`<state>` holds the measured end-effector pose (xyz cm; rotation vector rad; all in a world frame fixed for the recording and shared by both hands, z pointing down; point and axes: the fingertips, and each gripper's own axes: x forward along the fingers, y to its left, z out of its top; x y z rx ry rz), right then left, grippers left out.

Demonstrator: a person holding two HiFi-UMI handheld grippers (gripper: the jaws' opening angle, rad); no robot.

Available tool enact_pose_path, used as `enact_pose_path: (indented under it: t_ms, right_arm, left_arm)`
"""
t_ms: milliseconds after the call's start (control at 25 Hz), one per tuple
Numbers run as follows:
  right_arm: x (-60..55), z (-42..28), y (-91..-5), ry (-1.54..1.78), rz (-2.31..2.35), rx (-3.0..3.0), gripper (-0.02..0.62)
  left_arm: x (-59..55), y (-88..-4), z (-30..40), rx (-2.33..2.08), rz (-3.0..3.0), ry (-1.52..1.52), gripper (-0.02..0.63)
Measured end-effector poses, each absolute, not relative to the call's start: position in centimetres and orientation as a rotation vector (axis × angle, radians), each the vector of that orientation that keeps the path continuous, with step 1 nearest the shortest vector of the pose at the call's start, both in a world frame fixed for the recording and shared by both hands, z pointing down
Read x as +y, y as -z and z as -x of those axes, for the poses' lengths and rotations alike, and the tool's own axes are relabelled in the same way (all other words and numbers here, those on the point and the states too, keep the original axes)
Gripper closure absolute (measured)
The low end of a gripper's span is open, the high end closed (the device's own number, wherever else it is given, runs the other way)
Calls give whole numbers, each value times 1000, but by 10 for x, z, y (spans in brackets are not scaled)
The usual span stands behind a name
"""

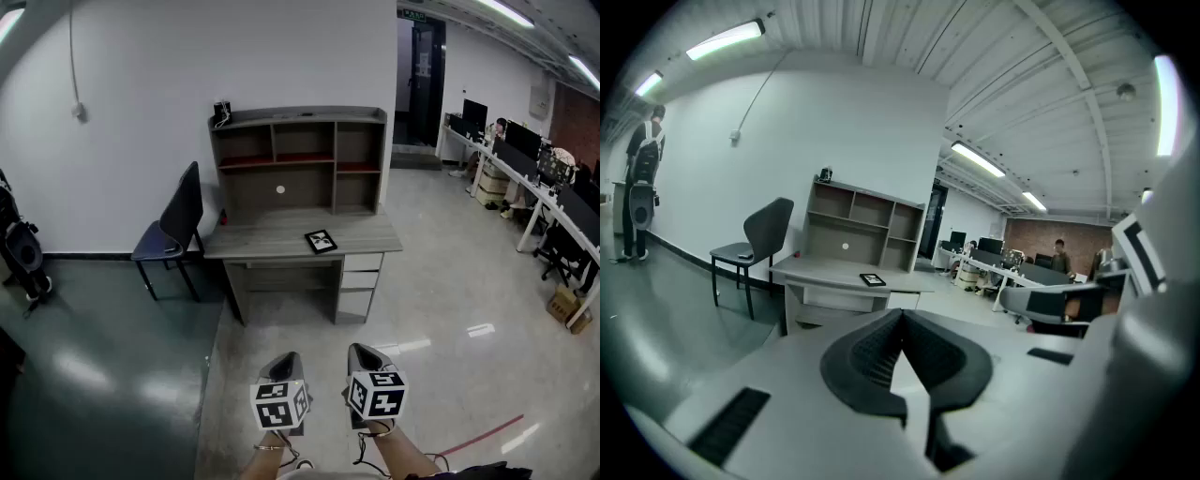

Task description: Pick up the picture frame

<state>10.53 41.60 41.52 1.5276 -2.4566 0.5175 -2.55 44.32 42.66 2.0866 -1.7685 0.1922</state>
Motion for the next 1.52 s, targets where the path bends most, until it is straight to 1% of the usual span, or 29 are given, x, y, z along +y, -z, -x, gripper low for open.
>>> enact_pose_path:
  t_ms: [680,1080,1520]
  right_arm:
    - [397,-75,-415,-566,-1581,-2451,563]
    - [386,-74,-437,-643,-1614,-2379,563]
    - [334,-71,-453,-675,-1631,-2352,563]
  left_arm:
    - [421,-430,74,-1743,-2110,-202,594]
    - [407,-454,82,-1688,-2086,-221,594]
    - [356,-465,97,-1701,-2060,-229,593]
